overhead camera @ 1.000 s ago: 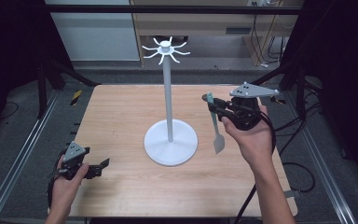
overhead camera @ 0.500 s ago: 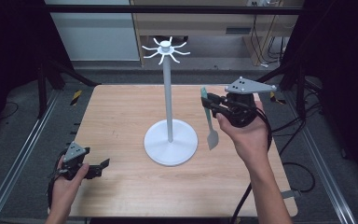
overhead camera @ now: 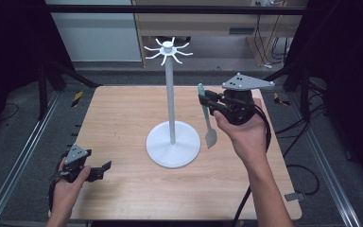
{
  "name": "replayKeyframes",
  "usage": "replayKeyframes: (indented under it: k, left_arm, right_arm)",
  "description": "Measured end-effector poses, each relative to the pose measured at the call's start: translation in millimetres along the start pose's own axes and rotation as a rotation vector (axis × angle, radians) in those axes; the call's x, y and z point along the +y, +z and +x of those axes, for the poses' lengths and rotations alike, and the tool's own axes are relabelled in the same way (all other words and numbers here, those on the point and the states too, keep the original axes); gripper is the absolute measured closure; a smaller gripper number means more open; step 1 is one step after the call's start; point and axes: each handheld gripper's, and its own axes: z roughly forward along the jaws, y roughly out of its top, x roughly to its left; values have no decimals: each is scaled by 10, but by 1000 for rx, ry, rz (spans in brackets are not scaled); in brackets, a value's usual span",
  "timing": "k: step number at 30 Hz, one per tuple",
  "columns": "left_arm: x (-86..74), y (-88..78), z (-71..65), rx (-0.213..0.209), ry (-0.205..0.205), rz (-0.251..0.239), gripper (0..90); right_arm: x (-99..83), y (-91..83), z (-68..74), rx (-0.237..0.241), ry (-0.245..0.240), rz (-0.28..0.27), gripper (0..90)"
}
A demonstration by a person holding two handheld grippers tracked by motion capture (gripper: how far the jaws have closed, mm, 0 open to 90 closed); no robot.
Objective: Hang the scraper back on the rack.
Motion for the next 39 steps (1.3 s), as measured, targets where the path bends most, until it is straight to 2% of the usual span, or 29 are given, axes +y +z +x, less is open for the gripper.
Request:
replayKeyframes:
  k: [12,25,39]
  left_arm:
    - [0,3,-4,1,5,3,47]
    - [2,10,-9,-2,9,6,47]
    - [2,20,-21,-11,8,6,49]
  right_arm:
    - [206,-29,88,-5,-20,-50,743]
    - [500,-10,228,13,-46,-103,743]
    - [622,82,262,14,-53,-84,742]
